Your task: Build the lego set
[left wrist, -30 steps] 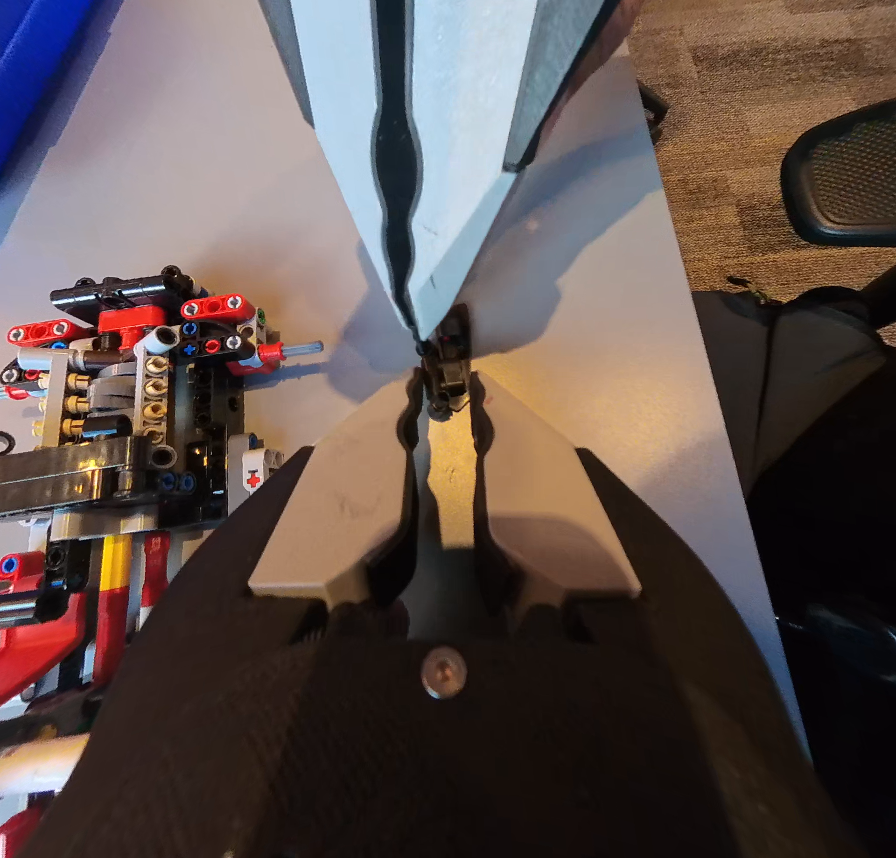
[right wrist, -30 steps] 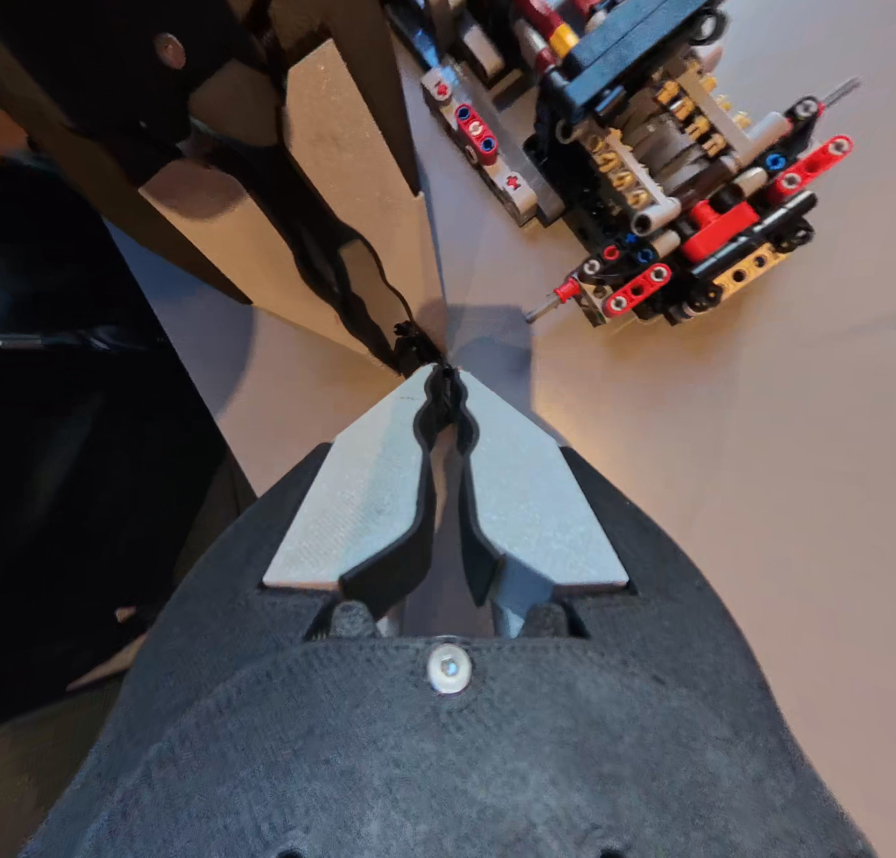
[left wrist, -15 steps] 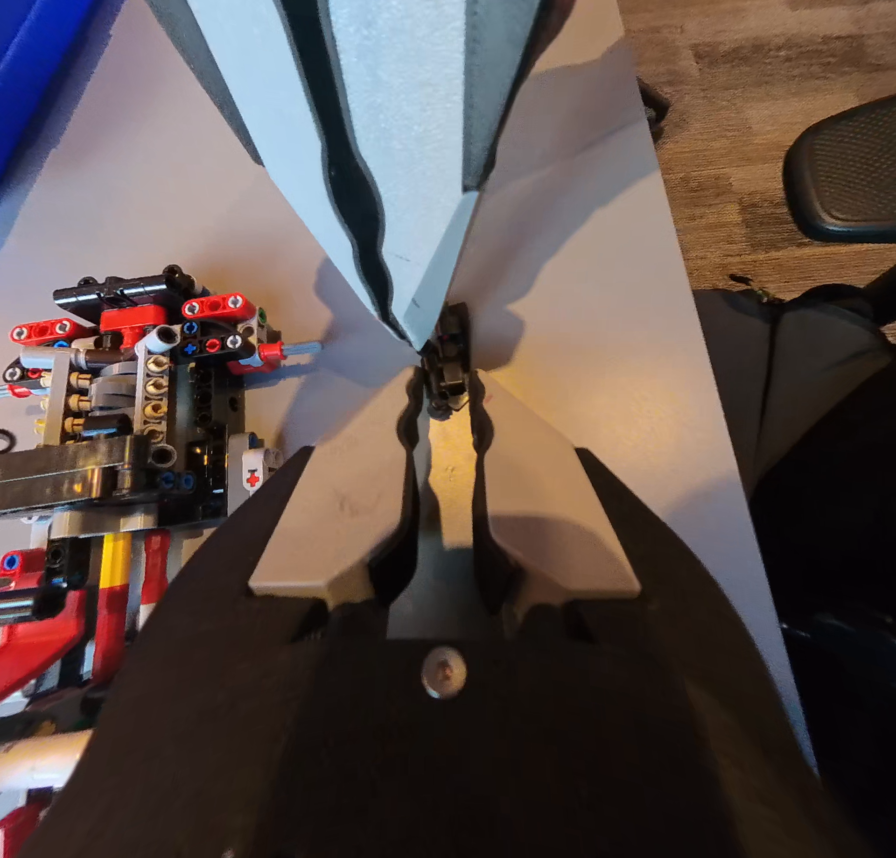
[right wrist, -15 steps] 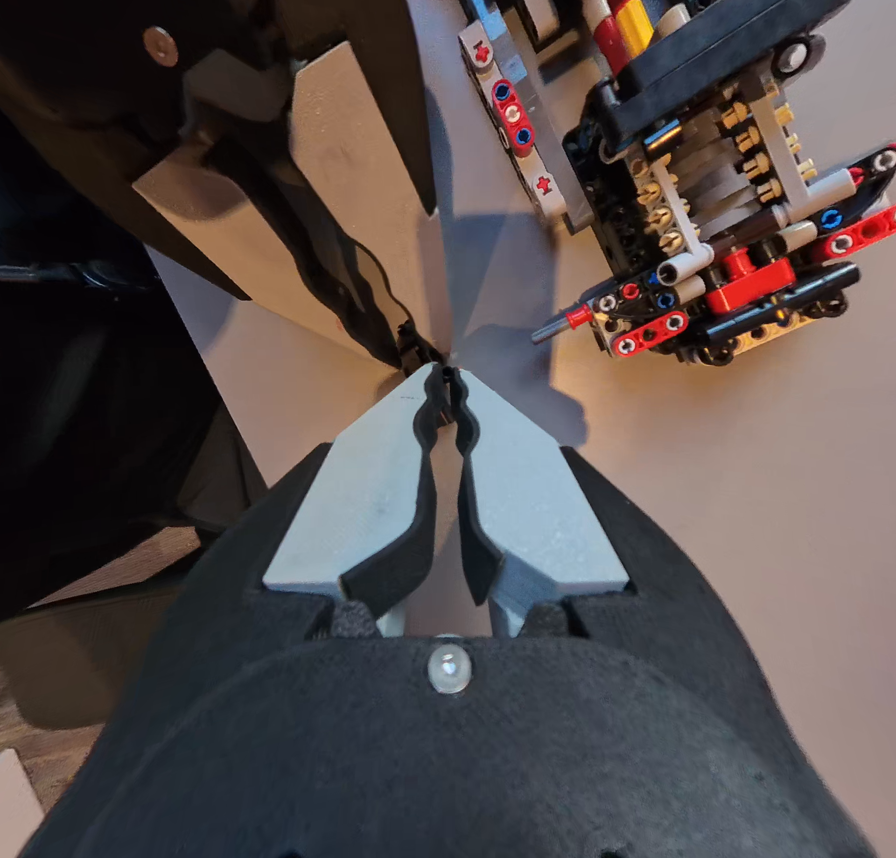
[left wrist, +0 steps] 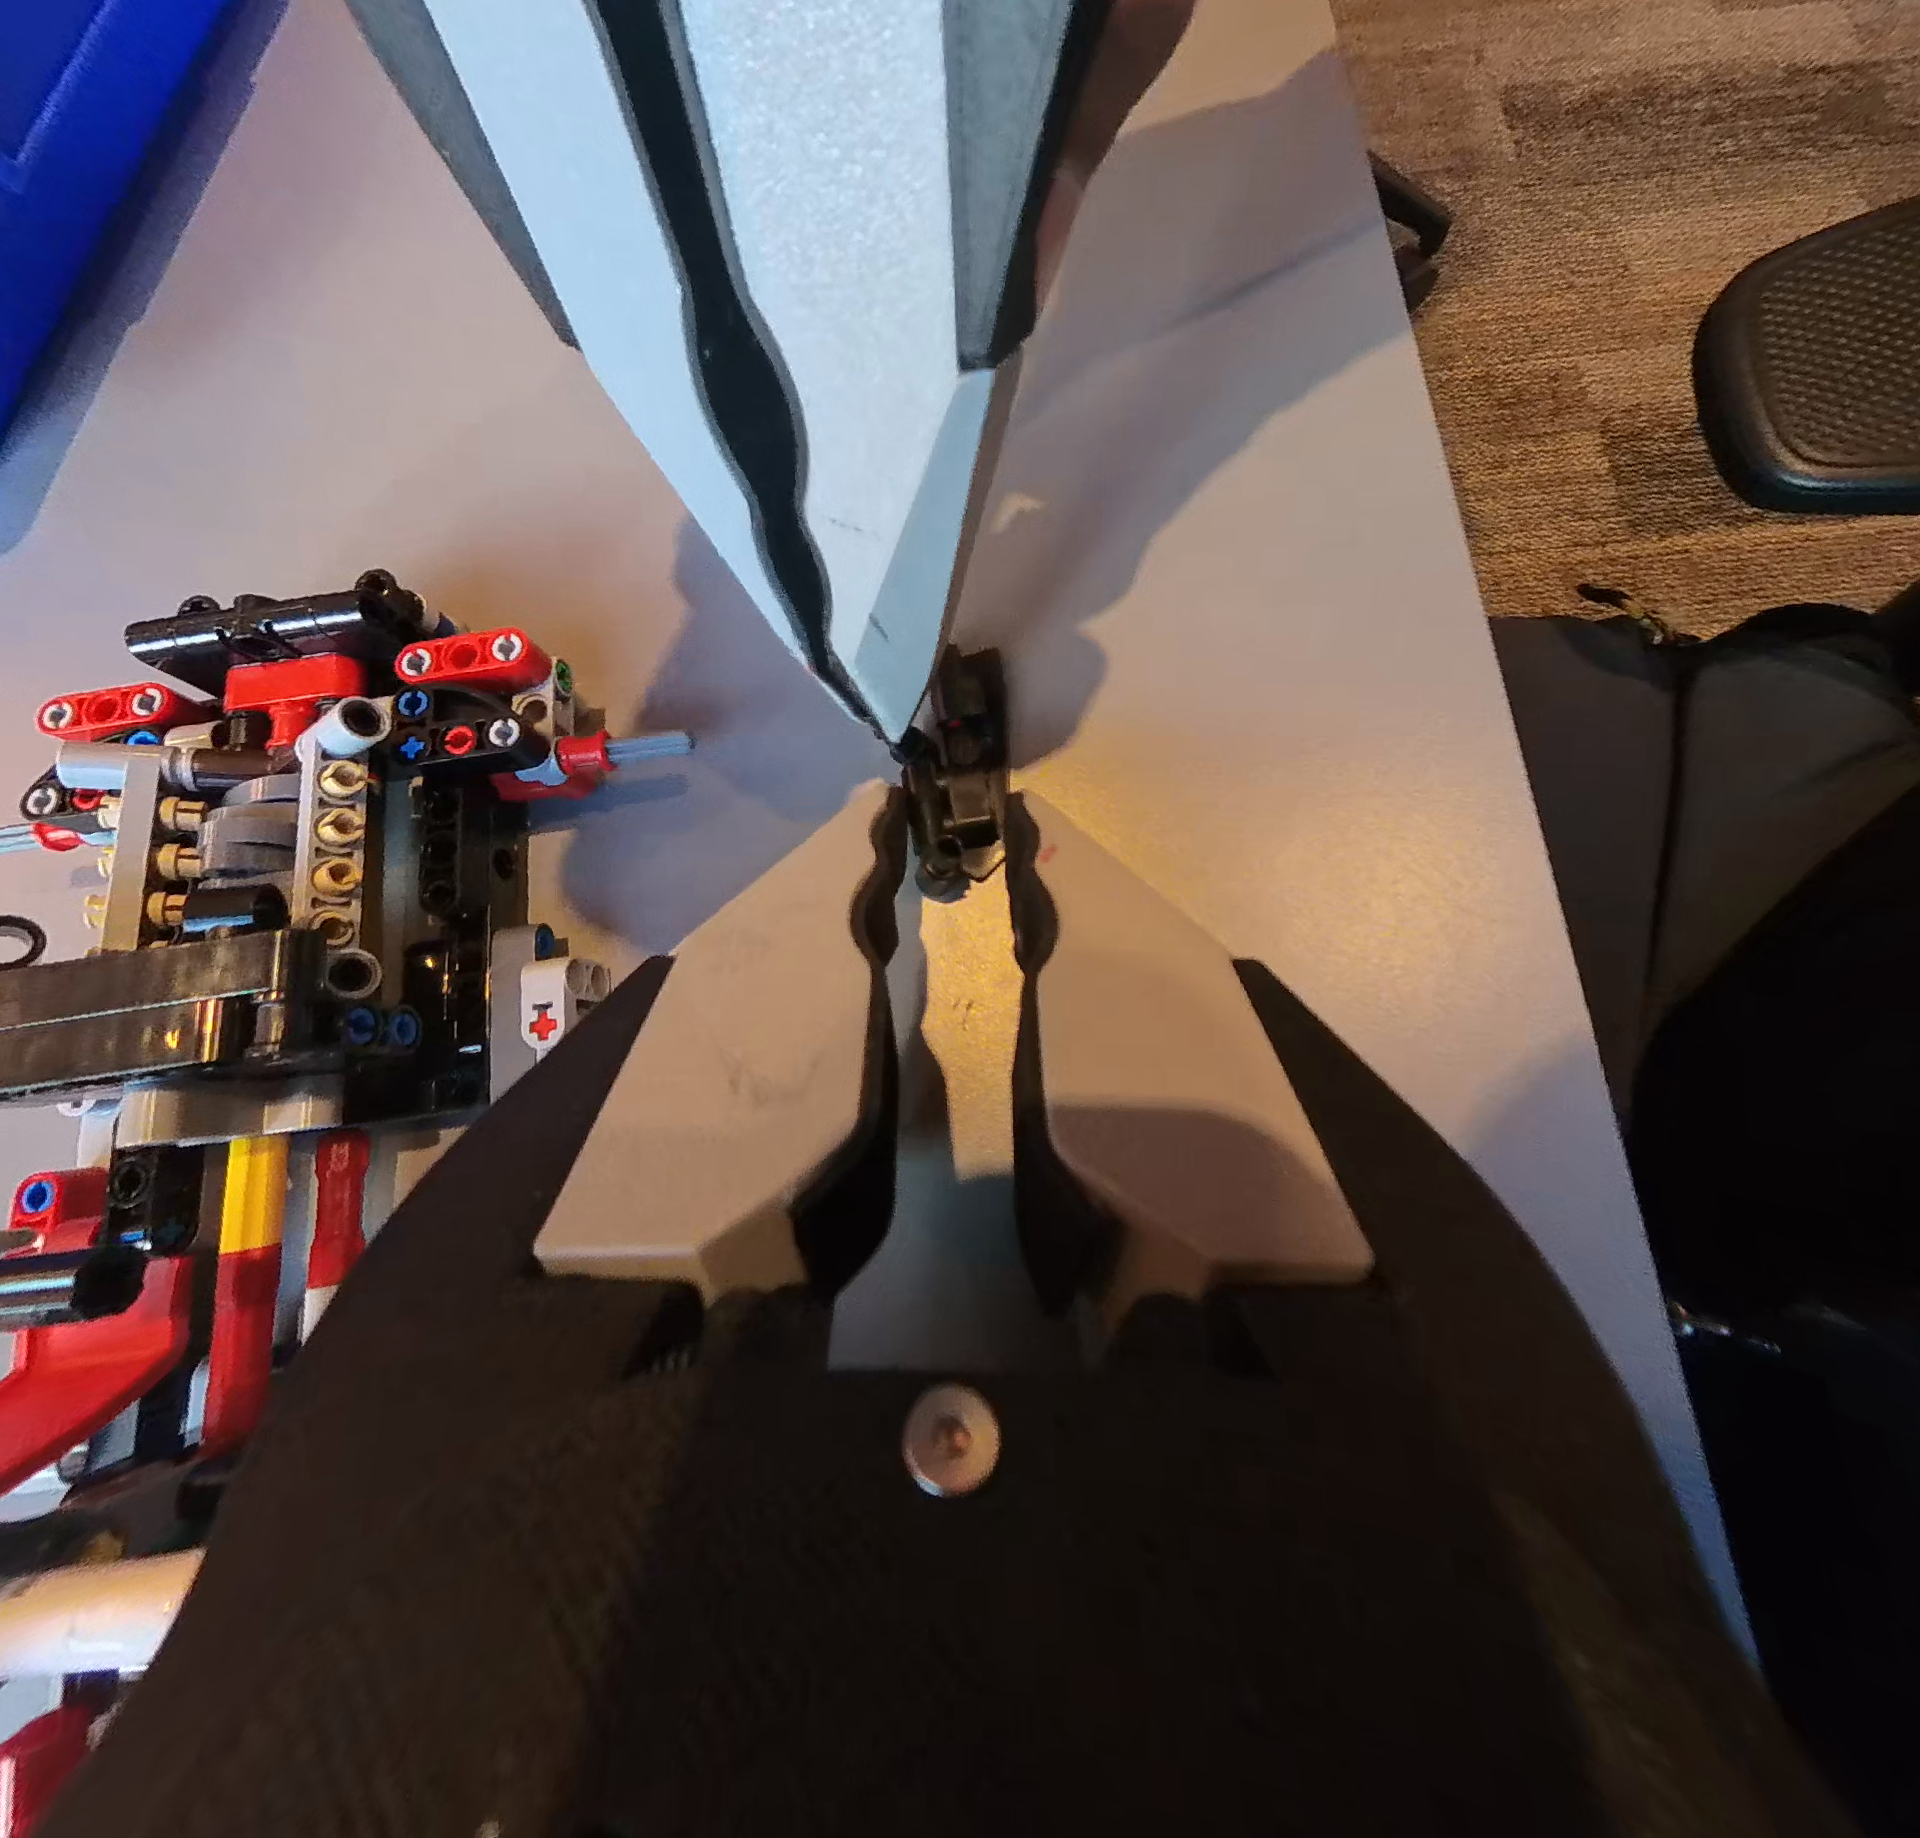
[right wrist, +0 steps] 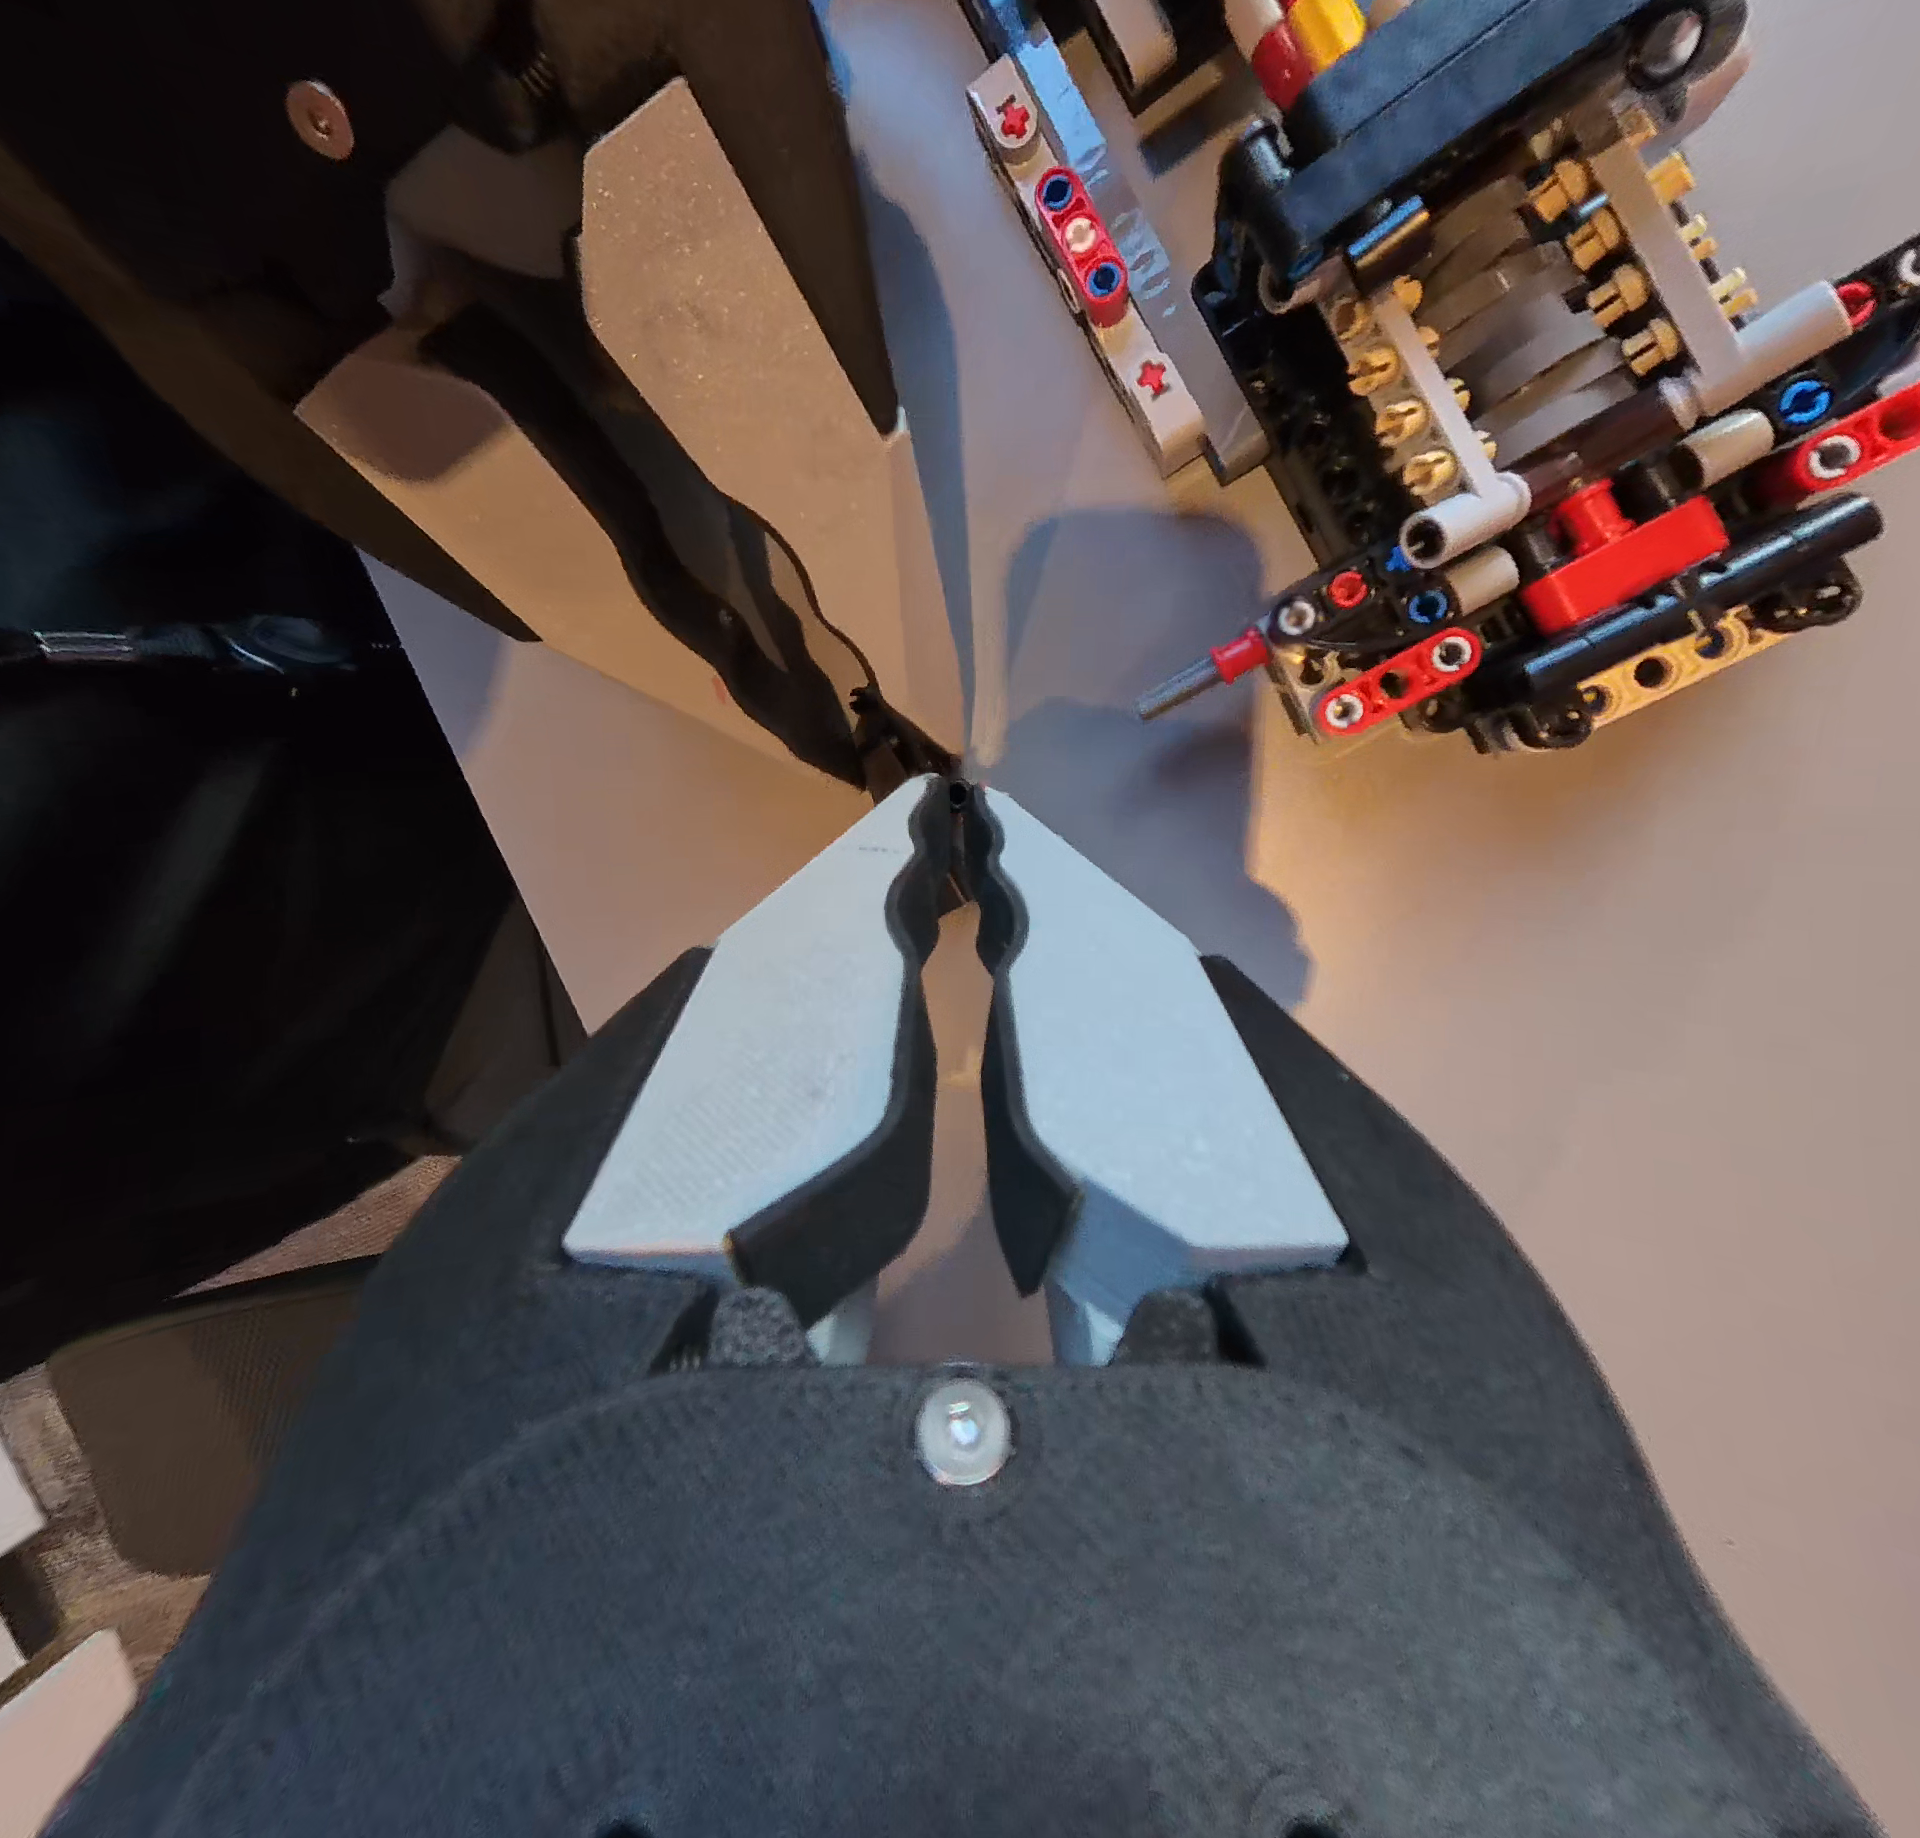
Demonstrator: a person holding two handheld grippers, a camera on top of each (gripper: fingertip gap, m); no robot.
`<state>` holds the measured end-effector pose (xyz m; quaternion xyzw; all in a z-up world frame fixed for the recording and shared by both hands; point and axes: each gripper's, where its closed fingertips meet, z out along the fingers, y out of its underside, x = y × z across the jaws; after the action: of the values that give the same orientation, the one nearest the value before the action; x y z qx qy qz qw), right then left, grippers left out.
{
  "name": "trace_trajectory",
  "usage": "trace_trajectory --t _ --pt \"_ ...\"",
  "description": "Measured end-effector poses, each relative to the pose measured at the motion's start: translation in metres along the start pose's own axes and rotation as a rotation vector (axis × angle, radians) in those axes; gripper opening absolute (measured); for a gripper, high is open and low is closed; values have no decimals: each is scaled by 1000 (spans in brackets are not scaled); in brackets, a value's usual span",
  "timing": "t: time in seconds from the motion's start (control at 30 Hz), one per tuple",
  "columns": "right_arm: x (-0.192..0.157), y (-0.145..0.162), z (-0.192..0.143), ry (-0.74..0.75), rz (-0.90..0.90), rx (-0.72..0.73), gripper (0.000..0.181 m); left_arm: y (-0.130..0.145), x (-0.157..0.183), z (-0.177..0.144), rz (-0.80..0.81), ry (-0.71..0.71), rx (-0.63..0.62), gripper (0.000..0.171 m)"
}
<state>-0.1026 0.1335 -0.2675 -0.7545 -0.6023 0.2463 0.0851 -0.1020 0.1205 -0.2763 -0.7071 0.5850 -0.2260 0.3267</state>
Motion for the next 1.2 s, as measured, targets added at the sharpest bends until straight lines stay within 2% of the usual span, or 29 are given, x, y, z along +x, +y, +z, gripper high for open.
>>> trace_trajectory --t 0.23,0.53,0.57,0.67,0.83,1.0,1.13,1.2 --pt "0 1 0 -48 17 -25 0 0 0 0 1 -1 1 16" --pt "-1 3 2 4 -125 -44 0 0 0 0 -13 12 0 16" --pt "-1 4 6 8 -148 -64 4 1 1 0 -10 14 -2 16" --pt "0 2 6 0 -120 -65 0 1 -1 0 -21 8 -1 16" --pt "-1 1 4 -96 65 57 0 0 -1 0 -23 9 3 16" --pt "-5 -12 -19 -140 85 337 0 0 -1 0 -33 17 2 16" --pt "-3 -6 -7 -117 40 300 15 0 -1 0 -37 21 2 16" --pt "-3 -1 3 -105 -6 248 13 0 -1 0 -40 24 2 16"
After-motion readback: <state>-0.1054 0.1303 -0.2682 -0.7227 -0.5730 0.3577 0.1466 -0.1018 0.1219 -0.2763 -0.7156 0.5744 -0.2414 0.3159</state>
